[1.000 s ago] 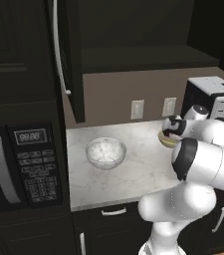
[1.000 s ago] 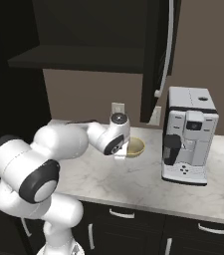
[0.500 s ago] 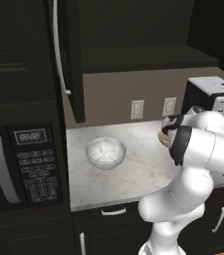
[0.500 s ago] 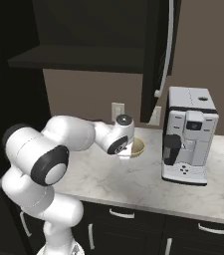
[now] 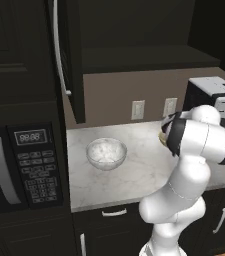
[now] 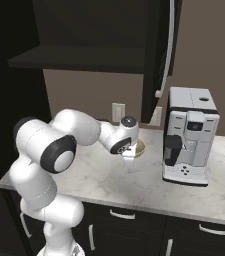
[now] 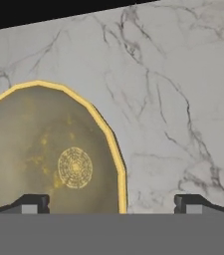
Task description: Pick up the bowls on the counter and stack them on top of one another in the open cabinet. Place the smaller bowl on top of the larger bowl.
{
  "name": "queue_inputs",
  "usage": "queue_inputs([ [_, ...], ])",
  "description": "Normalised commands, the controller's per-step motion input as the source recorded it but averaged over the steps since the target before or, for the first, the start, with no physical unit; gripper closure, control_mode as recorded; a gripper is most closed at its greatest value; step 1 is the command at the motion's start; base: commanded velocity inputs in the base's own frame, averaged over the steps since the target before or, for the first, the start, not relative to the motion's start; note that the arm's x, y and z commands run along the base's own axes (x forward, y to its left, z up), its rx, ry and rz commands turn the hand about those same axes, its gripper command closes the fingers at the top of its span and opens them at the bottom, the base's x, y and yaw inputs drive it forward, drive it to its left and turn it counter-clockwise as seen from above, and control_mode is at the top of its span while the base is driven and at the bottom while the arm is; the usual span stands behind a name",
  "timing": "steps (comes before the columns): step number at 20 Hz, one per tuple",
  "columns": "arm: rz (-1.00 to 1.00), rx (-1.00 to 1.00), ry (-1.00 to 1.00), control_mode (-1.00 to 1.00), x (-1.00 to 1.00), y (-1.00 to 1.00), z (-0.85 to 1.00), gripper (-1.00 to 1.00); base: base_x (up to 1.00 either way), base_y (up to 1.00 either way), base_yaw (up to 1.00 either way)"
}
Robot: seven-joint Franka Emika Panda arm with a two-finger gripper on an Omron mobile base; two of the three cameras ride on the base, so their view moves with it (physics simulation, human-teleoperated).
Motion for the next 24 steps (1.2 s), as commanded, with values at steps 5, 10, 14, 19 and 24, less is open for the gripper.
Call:
queue_inputs([
  [5,0.00,0.00,0.00,-1.00,0.11,-0.07,-0.11,-1.00,0.00,0.00,0.00],
  [10,0.00,0.00,0.00,-1.00,0.00,0.00,-0.15,1.00,0.00,0.00,0.00],
  [14,0.00,0.00,0.00,-1.00,0.00,0.00,-0.06,1.00,0.00,0.00,0.00],
  [19,0.00,0.00,0.00,-1.00,0.00,0.00,-0.04,1.00,0.00,0.00,0.00],
  [24,0.00,0.00,-0.05,-1.00,-0.14,0.06,0.06,1.00,0.00,0.00,0.00],
])
